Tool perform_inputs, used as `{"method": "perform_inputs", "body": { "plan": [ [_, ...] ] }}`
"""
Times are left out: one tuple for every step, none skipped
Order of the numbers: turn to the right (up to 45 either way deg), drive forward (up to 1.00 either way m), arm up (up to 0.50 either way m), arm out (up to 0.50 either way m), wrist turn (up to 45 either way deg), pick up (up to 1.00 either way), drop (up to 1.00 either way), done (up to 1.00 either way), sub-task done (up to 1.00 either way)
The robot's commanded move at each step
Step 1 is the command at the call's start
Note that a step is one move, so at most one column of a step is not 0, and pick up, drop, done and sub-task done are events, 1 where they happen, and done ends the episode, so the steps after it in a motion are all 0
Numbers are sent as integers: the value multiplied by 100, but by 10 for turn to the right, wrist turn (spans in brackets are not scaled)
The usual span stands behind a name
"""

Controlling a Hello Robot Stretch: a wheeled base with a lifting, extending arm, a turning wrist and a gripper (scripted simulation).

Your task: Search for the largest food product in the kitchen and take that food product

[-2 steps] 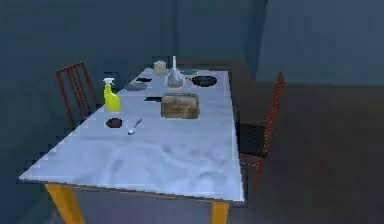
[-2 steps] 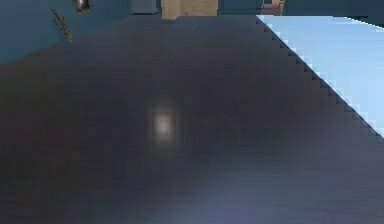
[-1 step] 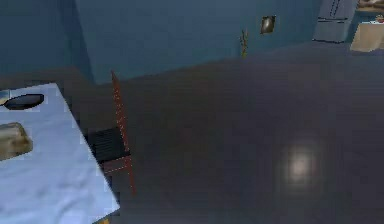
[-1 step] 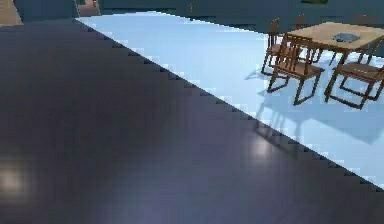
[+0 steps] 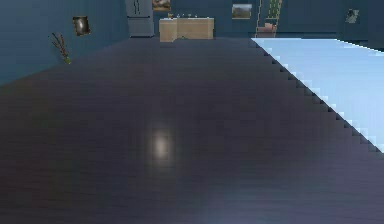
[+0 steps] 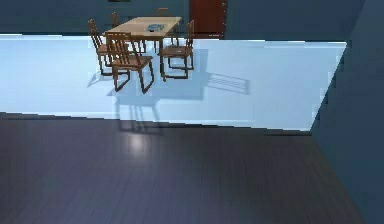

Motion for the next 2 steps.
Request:
{"method": "perform_inputs", "body": {
  "plan": [
    [30, 0, 0, 0, 0, 0, 0, 0, 0],
    [0, 30, 0, 0, 0, 0, 0, 0, 0]
  ]
}}
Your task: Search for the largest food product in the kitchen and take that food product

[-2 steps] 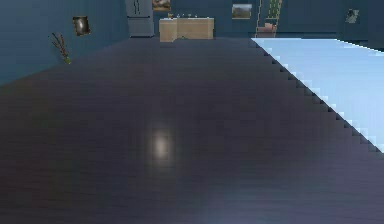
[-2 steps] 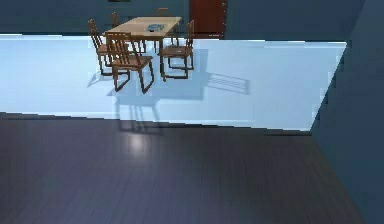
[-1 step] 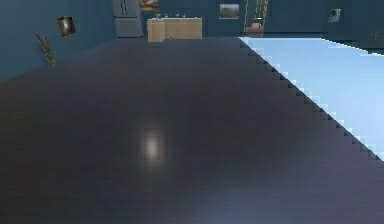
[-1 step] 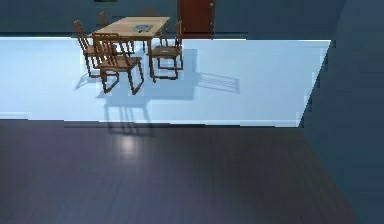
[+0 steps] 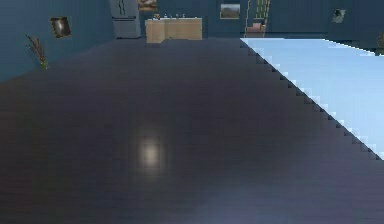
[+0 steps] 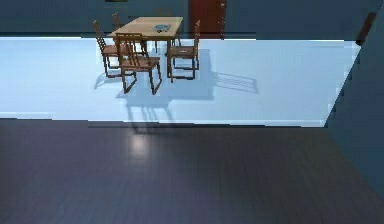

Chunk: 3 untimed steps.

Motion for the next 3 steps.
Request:
{"method": "perform_inputs", "body": {
  "plan": [
    [-450, 0, 0, 0, 0, 0, 0, 0, 0],
    [0, 25, 0, 0, 0, 0, 0, 0, 0],
    [-450, 0, 0, 0, 0, 0, 0, 0, 0]
  ]
}}
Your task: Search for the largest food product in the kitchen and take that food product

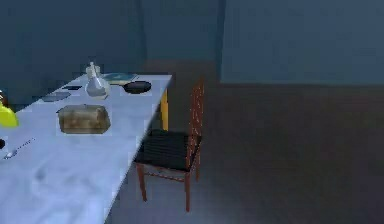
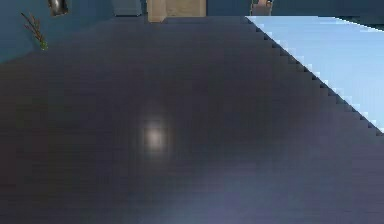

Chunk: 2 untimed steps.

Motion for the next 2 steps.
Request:
{"method": "perform_inputs", "body": {
  "plan": [
    [-450, 0, 0, 0, 0, 0, 0, 0, 0],
    [-450, 0, 0, 0, 0, 0, 0, 0, 0]
  ]
}}
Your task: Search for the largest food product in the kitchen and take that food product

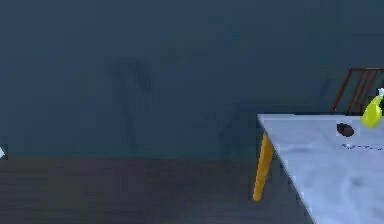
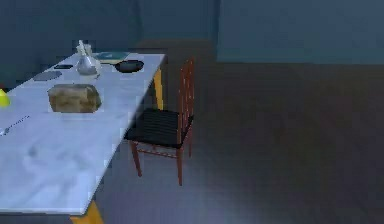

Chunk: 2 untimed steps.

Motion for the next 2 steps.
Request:
{"method": "perform_inputs", "body": {
  "plan": [
    [-270, 0, 0, 0, 0, 0, 0, 0, 0],
    [450, 0, 0, 0, 0, 0, 0, 0, 0]
  ]
}}
